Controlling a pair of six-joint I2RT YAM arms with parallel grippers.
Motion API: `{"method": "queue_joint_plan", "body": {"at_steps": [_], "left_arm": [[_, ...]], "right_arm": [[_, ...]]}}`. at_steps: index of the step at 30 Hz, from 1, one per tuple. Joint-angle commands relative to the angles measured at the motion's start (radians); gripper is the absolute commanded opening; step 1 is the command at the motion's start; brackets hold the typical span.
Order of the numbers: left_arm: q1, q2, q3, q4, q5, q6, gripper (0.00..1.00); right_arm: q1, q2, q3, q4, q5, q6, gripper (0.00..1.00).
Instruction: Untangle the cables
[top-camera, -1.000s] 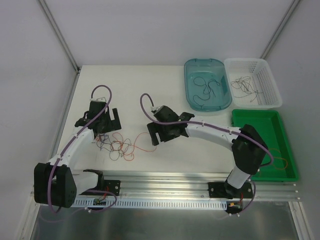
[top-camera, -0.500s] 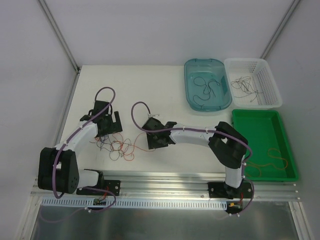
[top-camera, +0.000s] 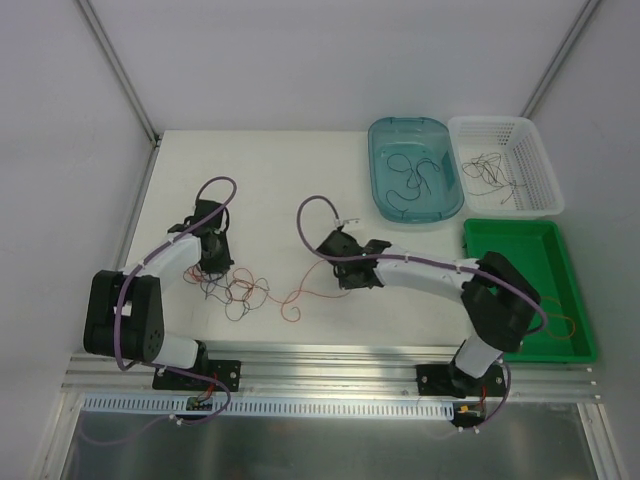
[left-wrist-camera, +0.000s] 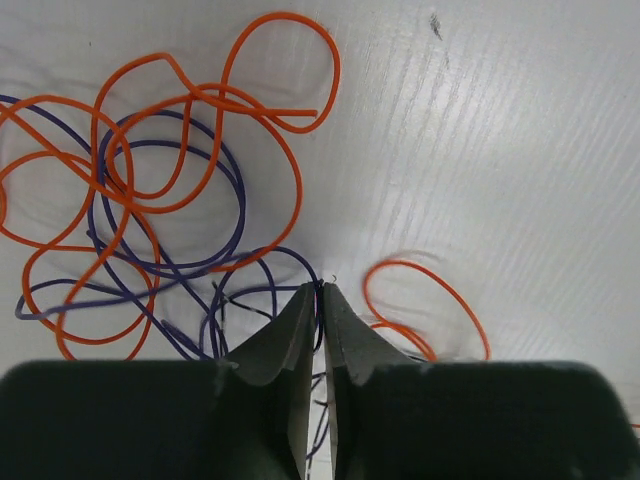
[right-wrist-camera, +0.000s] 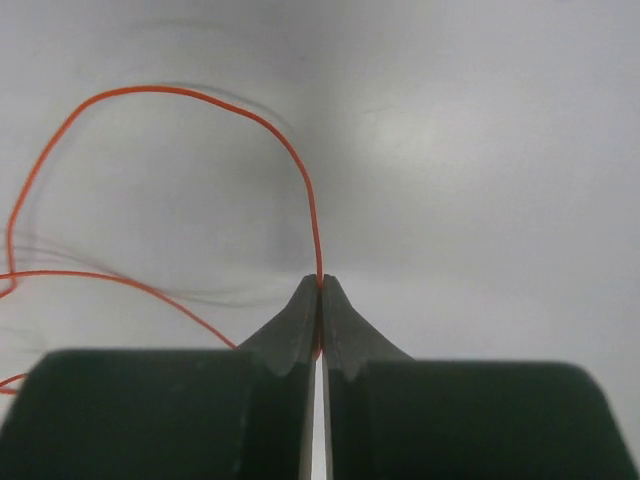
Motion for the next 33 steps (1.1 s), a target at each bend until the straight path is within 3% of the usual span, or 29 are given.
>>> {"method": "queue_joint_plan", "body": {"at_steps": [1,3,8,12,16,23,27,33], "left_arm": [[0.009,0.032,0.043,-0.031,-0.016,0.015,0.06],[0.009,0.043,0.046,-0.034,-0.02,0.016,0.0],[0.009,0.061,0.052,-0.042,-0.023,0.023,0.0],[0.009,0.067,0.053,-0.047,-0.029,0.024,0.0],[0.009,0.078,0.058,-0.05,-0.033,0.026,0.0],[0.009,0.089,0.059,-0.057,-0.049,0.027,0.0],[0.009,0.09,0.063,-0.059,-0.062,0.029,0.0],[0.009,0.094,0.069,-0.065,-0.068,0.027,0.0]], "right_arm": [[-0.094,-0.259,-0.06,-0.117,0.134,-0.067,0.01],[-0.157,-0.348,-0.083,-0.16,0.165,-0.098,0.01],[-0.318,-0.649,-0.045,-0.28,0.144,-0.241,0.01],[-0.408,-0.798,0.147,-0.332,0.076,-0.397,0.01],[-0.416,-0.833,0.379,-0.427,0.067,-0.518,0.01],[-0.418,-0.878,0.671,-0.406,0.134,-0.67,0.01],[-0.418,-0.898,0.76,-0.33,0.226,-0.75,0.01],[-0.415,-0.95,0.748,-0.252,0.29,-0.836,0.01]]}}
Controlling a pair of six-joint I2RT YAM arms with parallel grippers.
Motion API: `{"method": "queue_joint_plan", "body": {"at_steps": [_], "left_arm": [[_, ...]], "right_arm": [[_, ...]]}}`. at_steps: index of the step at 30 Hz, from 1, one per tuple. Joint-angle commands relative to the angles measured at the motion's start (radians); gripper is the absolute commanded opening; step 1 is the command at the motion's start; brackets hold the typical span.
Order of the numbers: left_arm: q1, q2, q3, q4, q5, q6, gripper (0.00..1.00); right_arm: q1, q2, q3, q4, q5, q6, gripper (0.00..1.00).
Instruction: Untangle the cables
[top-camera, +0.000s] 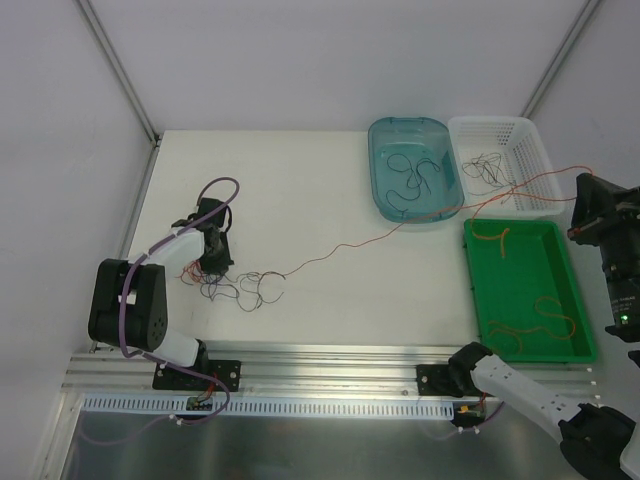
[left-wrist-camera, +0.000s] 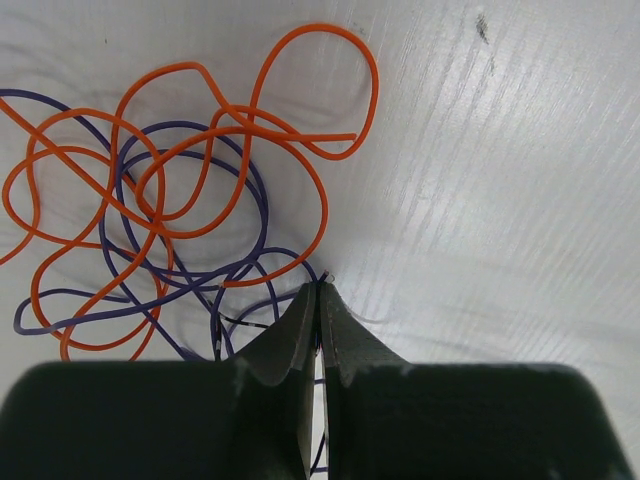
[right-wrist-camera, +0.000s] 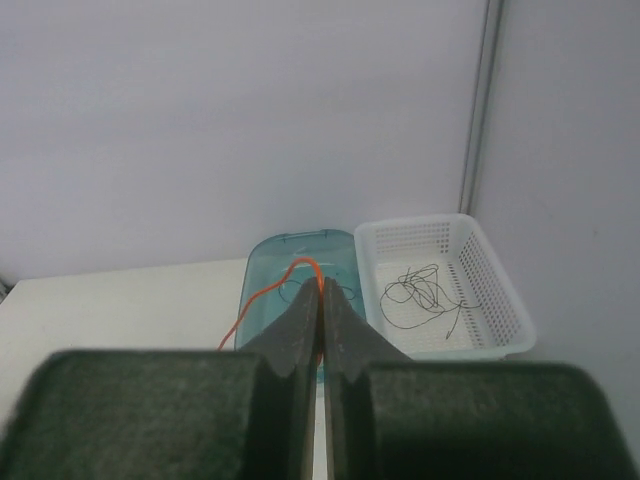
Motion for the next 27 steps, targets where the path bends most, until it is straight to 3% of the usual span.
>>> {"method": "queue_joint_plan", "body": {"at_steps": [1,3,8,12,13,16,21,25,27], "left_arm": [[0.009,0.013,0.03,-0.028,-0.036,0.014,0.0],[0.009,0.013,0.033,-0.028,-0.039,0.019,0.0],[0.009,-0.029,0.031,-0.026,0.021,0.019,0.0],[0.008,-0.053,0.024,-0.023,0.033,0.029,0.0],[0.009,-0.058,0.024,-0.023,0.033,0.03,0.0],[0.008,-0.069,0.025,-0.023,0.035,0.031,0.0],[0.006,-0.076,0.033,-0.023,0.044,0.034,0.0],[0.006,-0.084,0.036,-0.019,0.074,0.03,0.0],[0.006,-0.095,0.033,-0.016,0.091,0.031,0.0]], "right_arm": [[-0.002,0.006,0.001,0.035,0.059,-0.062,0.01],[-0.002,0.009,-0.031,-0.011,0.048,-0.046,0.01],[-0.002,0.042,-0.238,-0.155,-0.249,0.162,0.01],[-0.002,0.042,-0.598,-0.077,-0.412,0.337,0.01],[-0.004,0.043,-0.722,-0.068,-0.4,0.371,0.01],[-0.004,0.071,-0.844,-0.074,-0.314,0.452,0.04],[-0.01,0.106,-0.911,-0.183,-0.214,0.505,0.06],[-0.007,0.103,-0.915,-0.136,-0.321,0.44,0.53],[-0.001,0.103,-0.922,-0.091,-0.395,0.408,0.58]]}}
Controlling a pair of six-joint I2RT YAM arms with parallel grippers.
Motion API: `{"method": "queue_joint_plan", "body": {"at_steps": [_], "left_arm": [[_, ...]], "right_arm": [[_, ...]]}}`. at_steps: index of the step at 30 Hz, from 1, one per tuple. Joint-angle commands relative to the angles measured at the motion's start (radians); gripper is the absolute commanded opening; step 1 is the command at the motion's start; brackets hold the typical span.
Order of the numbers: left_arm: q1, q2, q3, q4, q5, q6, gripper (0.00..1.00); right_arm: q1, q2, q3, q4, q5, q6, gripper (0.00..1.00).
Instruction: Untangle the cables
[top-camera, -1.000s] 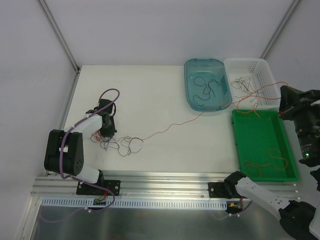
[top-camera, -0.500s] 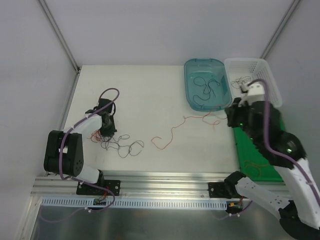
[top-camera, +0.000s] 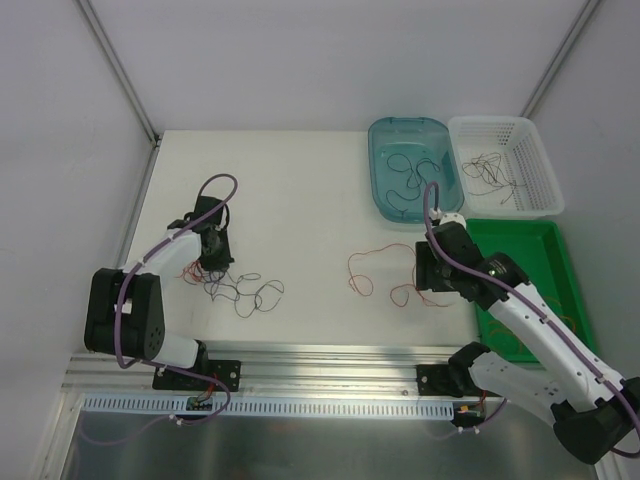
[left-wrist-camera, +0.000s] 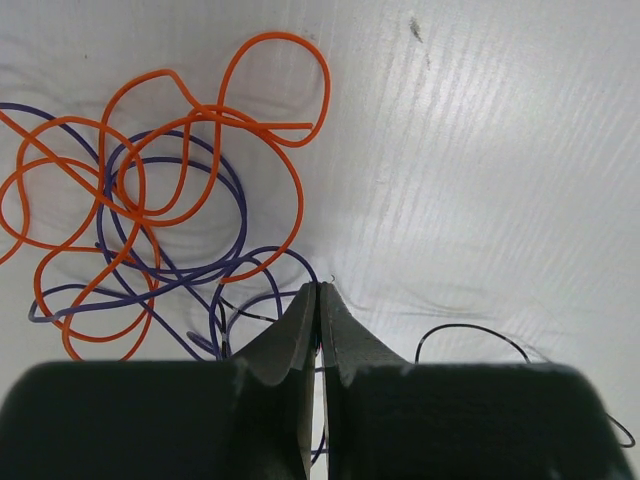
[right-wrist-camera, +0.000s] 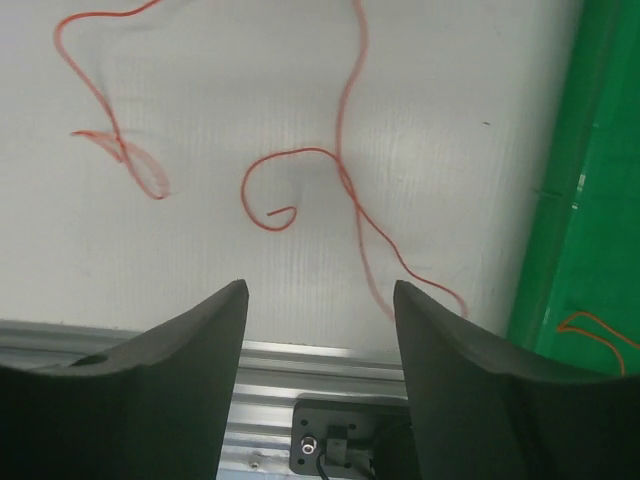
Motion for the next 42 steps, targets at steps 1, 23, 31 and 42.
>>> {"method": "queue_joint_plan", "body": {"at_steps": [1,23,31,42], "left_arm": [[0.006,-0.054,0.026,-0.01,0.054,0.006,0.0],[-0.037,-0.2,-0.009,0.044,0.123,0.035,0.21],[-0.035,-0.211,-0.014,0.044,0.128,0.038,0.22],[-0.037,-0.208,-0.01,0.044,0.132,0.042,0.22]], "right_arm": [[0.014,-0.007,0.01,0.084,-0.155,-0.056,0.65],[0.133,0.502,-0.019,0.368,0.062,0.171,0.97],[0.125,0.706,0.079,0.293,0.169,0.192,0.97],[-0.014,0.702,0.027,0.276,0.154,0.265,0.97]]}}
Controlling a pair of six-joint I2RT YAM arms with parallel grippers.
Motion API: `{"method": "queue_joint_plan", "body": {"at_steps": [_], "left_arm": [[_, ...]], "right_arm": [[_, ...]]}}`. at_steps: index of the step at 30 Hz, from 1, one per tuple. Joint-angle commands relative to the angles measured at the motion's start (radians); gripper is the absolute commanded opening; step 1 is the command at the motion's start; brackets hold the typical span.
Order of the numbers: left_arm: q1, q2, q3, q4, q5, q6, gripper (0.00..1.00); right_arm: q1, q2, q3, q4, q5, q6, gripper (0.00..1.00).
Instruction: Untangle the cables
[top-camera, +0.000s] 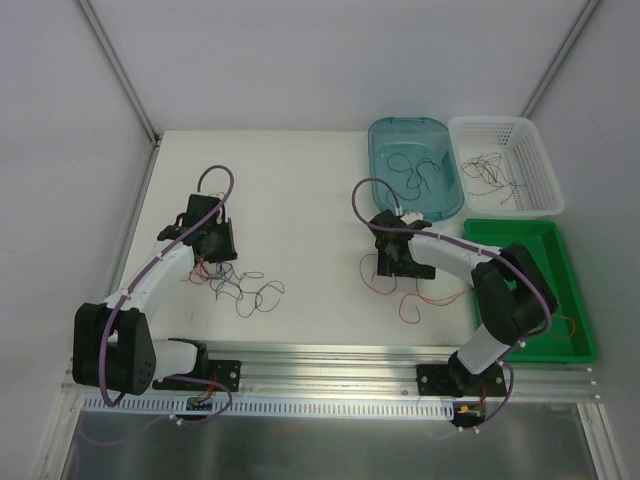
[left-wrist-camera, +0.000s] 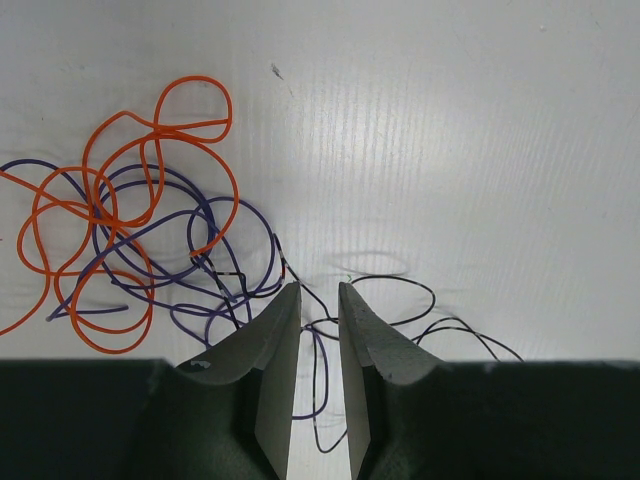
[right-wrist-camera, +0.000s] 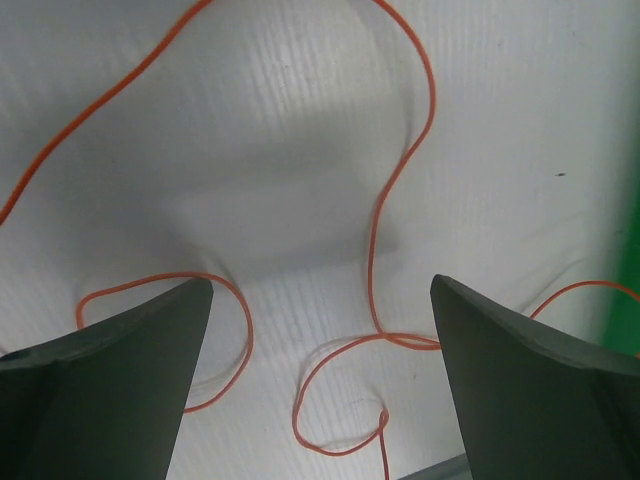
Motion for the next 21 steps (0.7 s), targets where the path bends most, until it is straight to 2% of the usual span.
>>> {"method": "queue_joint_plan", "body": {"at_steps": [1,5,8,10,13,14,16,17,19,21], "left_arm": [[-0.006,-0.024,-0.004,0.011,0.02,0.019,0.22],[-0.008,-0.027,-0.004,0.011,0.018,0.019,0.22],[-0.008,-0.027,-0.006,0.011,0.017,0.021,0.22],[-0.008,-0.028,-0.007,0.011,0.015,0.022,0.22],[-0.008,-0.028,-0.004,0.011,0.014,0.021,0.22],[-0.006,-0.028,-0.006,0.011,0.014,0.021,0.22],[-0.008,-0.028,-0.007,0.011,0.014,0.022,0.22],[-0.006,-0.03,-0.006,0.012,0.015,0.022,0.22],[-0.008,-0.028,-0.007,0.011,0.015,0.024,0.22],[-0.008,-0.03,-0.009,0.009,0.014,0.024,0.22]], "right_arm": [[-0.057,-0.046,-0.048,0.023,-0.049,0.026,0.97],[-0.135,-0.054,-0.113,0.094,-0.184,0.002,0.97],[-0.152,-0.06,-0.123,0.115,-0.21,-0.015,0.99],[-0.157,-0.057,-0.119,0.112,-0.229,-0.032,0.93],[-0.155,-0.046,-0.104,0.094,-0.265,-0.046,0.78],[-0.157,-0.045,-0.105,0.095,-0.287,-0.056,0.69],[-0.155,-0.048,-0.107,0.097,-0.304,-0.056,0.58],[-0.157,-0.046,-0.105,0.097,-0.313,-0.059,0.49],[-0.155,-0.033,-0.105,0.108,-0.367,-0.056,0.46],[-0.152,-0.013,-0.11,0.134,-0.426,-0.047,0.38]]}}
